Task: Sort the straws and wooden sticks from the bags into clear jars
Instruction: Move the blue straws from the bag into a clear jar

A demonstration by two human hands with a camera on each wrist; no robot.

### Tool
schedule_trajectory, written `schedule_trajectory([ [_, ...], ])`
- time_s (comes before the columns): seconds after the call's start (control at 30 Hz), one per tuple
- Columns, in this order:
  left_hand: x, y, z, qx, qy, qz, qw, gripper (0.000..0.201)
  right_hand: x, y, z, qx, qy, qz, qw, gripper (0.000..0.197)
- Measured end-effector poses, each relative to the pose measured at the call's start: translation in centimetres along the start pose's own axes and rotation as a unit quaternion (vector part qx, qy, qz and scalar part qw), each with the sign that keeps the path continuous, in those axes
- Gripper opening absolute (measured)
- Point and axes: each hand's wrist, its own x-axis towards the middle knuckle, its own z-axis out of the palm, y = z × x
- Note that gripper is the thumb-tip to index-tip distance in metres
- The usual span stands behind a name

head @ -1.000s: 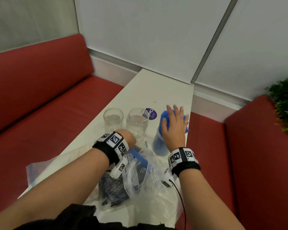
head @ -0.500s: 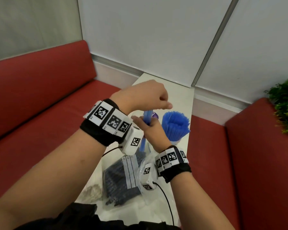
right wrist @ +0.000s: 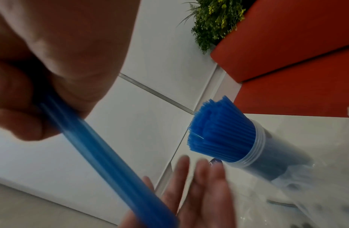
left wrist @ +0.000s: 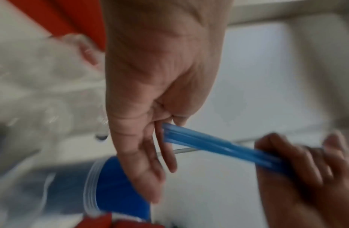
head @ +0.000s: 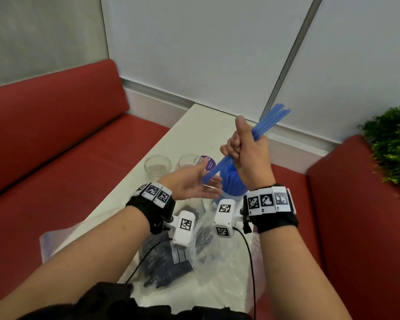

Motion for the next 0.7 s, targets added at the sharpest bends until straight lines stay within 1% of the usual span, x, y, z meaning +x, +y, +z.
schedule_trajectory([
  [0.03,0.3,-0.5,0.3,-0.063,-0.012,-0.023,0.998,0.067,0.0,0.2,-0.1,-0.017,0.002,-0.002,1.000,0.047],
  [0.07,0.5,-0.8,0.5,-0.090,-0.019,-0.038,0.995,0.060,-0.1,0.5,-0.2,-0.035,0.003,-0.002,0.999,0.047],
  [0.1,0.8,-1.1,0.7,-0.089,-0.023,-0.042,0.995,0.054,-0.2,0.7,-0.5,-0.051,0.001,0.000,0.999,0.046],
  [0.17,1.4,-1.3,0.6,-0.048,-0.013,-0.030,0.998,0.052,-0.2,0.7,-1.6,-0.123,-0.020,0.005,0.992,0.043],
  [0.2,1.7,-1.5,0.4,-0.028,0.002,-0.023,0.999,0.051,-0.1,0.4,-2.4,-0.187,-0.035,0.011,0.982,0.041],
  [0.27,2.5,-1.9,-0.1,-0.012,0.041,-0.015,0.999,0.047,0.4,-0.7,-4.3,-0.299,-0.066,0.042,0.951,0.034],
  [0.37,3.8,-2.5,-0.4,-0.006,0.098,0.015,0.995,0.034,1.2,-2.5,-7.0,-0.375,-0.105,0.101,0.915,0.027],
  [0.4,4.3,-2.7,-0.3,0.020,0.110,0.030,0.993,0.029,1.5,-3.0,-7.6,-0.385,-0.108,0.114,0.909,0.026],
  [0.43,4.7,-3.0,-0.1,0.076,0.120,0.043,0.989,0.025,1.8,-3.3,-8.2,-0.397,-0.103,0.122,0.904,0.025],
  [0.47,5.1,-3.3,0.1,0.164,0.127,0.056,0.977,0.025,2.2,-3.3,-8.6,-0.417,-0.094,0.127,0.895,0.025],
  [0.5,5.5,-3.7,0.4,0.271,0.132,0.070,0.951,0.027,2.6,-3.2,-8.9,-0.442,-0.084,0.134,0.883,0.024],
  [0.53,5.8,-4.1,0.7,0.384,0.131,0.090,0.909,0.029,2.9,-2.9,-9.1,-0.465,-0.079,0.145,0.870,0.024],
  [0.57,6.1,-4.4,0.9,0.483,0.122,0.112,0.860,0.031,3.2,-2.5,-9.1,-0.482,-0.075,0.157,0.859,0.023],
  [0.6,6.3,-4.7,1.3,0.557,0.103,0.132,0.814,0.033,3.5,-1.9,-9.2,-0.492,-0.072,0.165,0.852,0.022],
  [0.63,6.7,-5.2,1.6,0.608,0.080,0.151,0.775,0.036,3.6,-1.4,-9.2,-0.498,-0.064,0.168,0.849,0.021],
  [0.7,7.6,-6.1,1.8,0.672,0.044,0.174,0.718,0.047,3.7,-0.1,-9.3,-0.500,-0.041,0.165,0.849,0.022],
])
